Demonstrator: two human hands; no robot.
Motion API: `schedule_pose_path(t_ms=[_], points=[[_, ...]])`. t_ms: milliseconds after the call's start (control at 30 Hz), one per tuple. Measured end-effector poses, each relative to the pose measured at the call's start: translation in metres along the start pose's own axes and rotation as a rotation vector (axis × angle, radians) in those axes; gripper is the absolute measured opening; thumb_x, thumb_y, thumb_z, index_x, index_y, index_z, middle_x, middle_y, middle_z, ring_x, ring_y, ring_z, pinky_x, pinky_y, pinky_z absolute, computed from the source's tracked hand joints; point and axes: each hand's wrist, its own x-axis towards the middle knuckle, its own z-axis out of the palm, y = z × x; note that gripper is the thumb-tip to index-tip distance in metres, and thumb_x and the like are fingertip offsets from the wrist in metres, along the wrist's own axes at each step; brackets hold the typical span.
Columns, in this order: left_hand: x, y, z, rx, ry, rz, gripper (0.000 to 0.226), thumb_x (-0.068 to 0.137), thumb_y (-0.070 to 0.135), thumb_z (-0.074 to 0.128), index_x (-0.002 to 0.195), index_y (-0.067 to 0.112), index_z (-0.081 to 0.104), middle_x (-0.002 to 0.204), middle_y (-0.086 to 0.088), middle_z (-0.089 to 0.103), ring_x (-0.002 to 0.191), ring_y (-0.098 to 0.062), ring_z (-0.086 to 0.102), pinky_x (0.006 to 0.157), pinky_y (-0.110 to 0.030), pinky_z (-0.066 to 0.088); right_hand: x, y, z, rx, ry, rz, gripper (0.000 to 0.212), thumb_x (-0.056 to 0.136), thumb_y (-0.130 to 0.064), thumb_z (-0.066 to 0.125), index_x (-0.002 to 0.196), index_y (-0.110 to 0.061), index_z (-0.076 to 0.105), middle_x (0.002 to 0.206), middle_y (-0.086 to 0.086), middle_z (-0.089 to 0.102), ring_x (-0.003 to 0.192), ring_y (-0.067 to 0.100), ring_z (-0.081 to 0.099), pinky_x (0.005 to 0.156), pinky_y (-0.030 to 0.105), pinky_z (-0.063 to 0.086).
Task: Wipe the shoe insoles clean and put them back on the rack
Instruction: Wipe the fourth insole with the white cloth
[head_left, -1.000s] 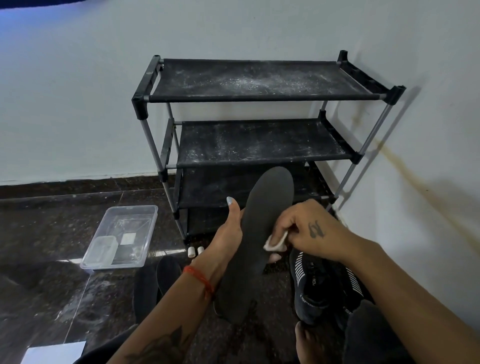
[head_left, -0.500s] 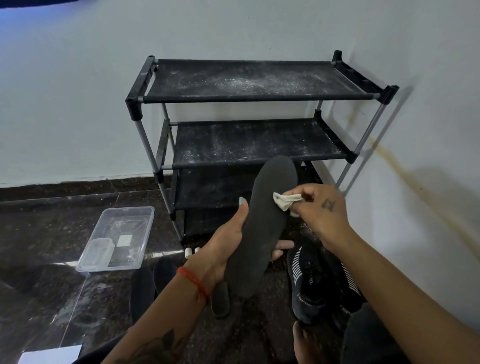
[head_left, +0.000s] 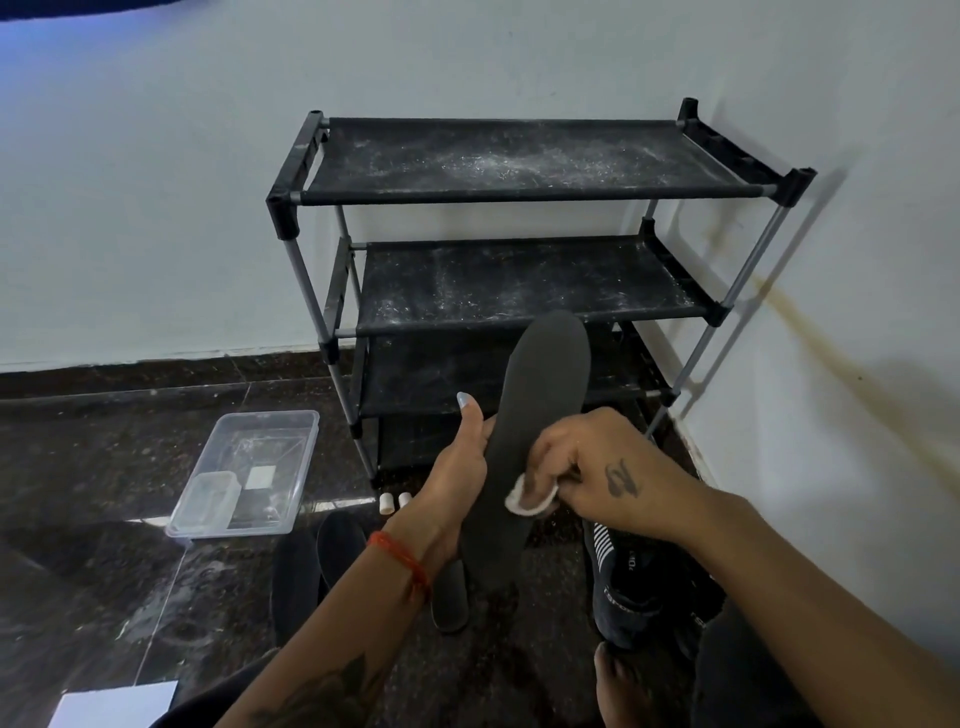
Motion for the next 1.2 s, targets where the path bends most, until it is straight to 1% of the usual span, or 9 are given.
schedule_pose_path(t_ms=[100,200,400,500,600,700,1033,1100,1200], points=[[-0.005,0.003,0.005,-0.089,-0.073,-0.050,0.073,0.092,0.064,0.015,0.117,0.013,0.061,0.073,-0.009,0.072,0.053,-0.022,0.067,0.048,-0.027,0.053,-0.001,0.016,0.000,-0.144,0.274,0.063,0.025,0.062,0.000,0.067,0.071,-0.021,0.076,0.076,-0.006,0.071,0.070,0.007,0.064,0.068,0.023,0.054],[-0.004,0.004,0.006,-0.093,-0.060,-0.050,0.080,0.083,0.073,0.022,0.115,0.014,0.065,0.087,-0.015,0.072,0.067,-0.028,0.067,0.072,-0.040,0.056,0.005,0.016,0.010,-0.065,0.528,0.164,0.029,0.065,0.008,0.068,0.073,-0.019,0.076,0.077,-0.004,0.070,0.072,0.003,0.061,0.071,0.005,0.045],[-0.001,0.002,0.001,-0.041,0.031,-0.002,0.074,0.092,0.065,0.010,0.088,0.020,0.069,0.072,-0.001,0.072,0.067,-0.011,0.067,0.063,-0.022,0.050,0.007,-0.014,0.015,0.204,0.137,0.006,0.031,0.071,0.011,0.058,0.077,-0.014,0.076,0.085,-0.003,0.071,0.074,0.001,0.062,0.059,0.001,0.042],[-0.001,0.003,0.003,-0.032,0.025,-0.001,0.076,0.088,0.068,0.011,0.099,0.022,0.070,0.092,-0.005,0.073,0.083,-0.016,0.069,0.075,-0.028,0.051,0.004,-0.006,0.004,0.160,-0.066,-0.003,0.028,0.064,0.003,0.056,0.071,-0.015,0.076,0.081,-0.005,0.072,0.075,-0.001,0.062,0.064,0.008,0.047],[-0.004,0.003,0.005,-0.034,0.002,-0.031,0.072,0.091,0.065,0.011,0.096,0.020,0.068,0.073,-0.004,0.073,0.059,-0.017,0.069,0.051,-0.027,0.055,0.002,0.009,-0.001,0.039,0.094,0.096,0.027,0.063,-0.014,0.049,0.066,-0.019,0.075,0.076,-0.007,0.071,0.070,0.004,0.064,0.068,0.019,0.051],[-0.008,0.007,0.010,-0.044,-0.041,-0.052,0.070,0.092,0.064,0.013,0.091,0.019,0.066,0.064,-0.005,0.071,0.049,-0.018,0.066,0.044,-0.028,0.055,0.004,0.013,0.008,0.013,0.426,0.152,0.032,0.064,0.006,0.055,0.066,-0.020,0.074,0.076,-0.006,0.070,0.070,0.009,0.065,0.066,0.017,0.051],[-0.007,0.006,0.005,0.117,0.037,0.013,0.070,0.094,0.060,0.005,0.099,0.029,0.068,0.085,0.004,0.071,0.076,-0.007,0.065,0.062,-0.016,0.048,0.002,-0.006,0.001,0.185,-0.127,0.067,0.028,0.062,-0.001,0.054,0.070,-0.016,0.076,0.080,-0.006,0.073,0.076,0.000,0.064,0.071,0.015,0.051],[-0.010,0.009,0.006,0.075,0.007,-0.012,0.067,0.093,0.063,0.009,0.094,0.030,0.068,0.084,0.001,0.072,0.074,-0.012,0.067,0.062,-0.022,0.053,-0.001,0.001,-0.005,0.076,-0.023,0.184,0.024,0.064,-0.010,0.055,0.068,-0.023,0.076,0.077,-0.008,0.072,0.074,0.003,0.064,0.072,0.026,0.053],[-0.015,0.015,0.009,-0.134,-0.053,-0.097,0.072,0.083,0.072,0.017,0.117,0.025,0.060,0.099,-0.012,0.073,0.081,-0.037,0.069,0.060,-0.040,0.059,-0.003,0.008,-0.008,0.094,0.316,0.418,0.025,0.072,-0.005,0.068,0.067,-0.028,0.075,0.069,-0.013,0.067,0.069,0.000,0.062,0.064,0.012,0.047]])
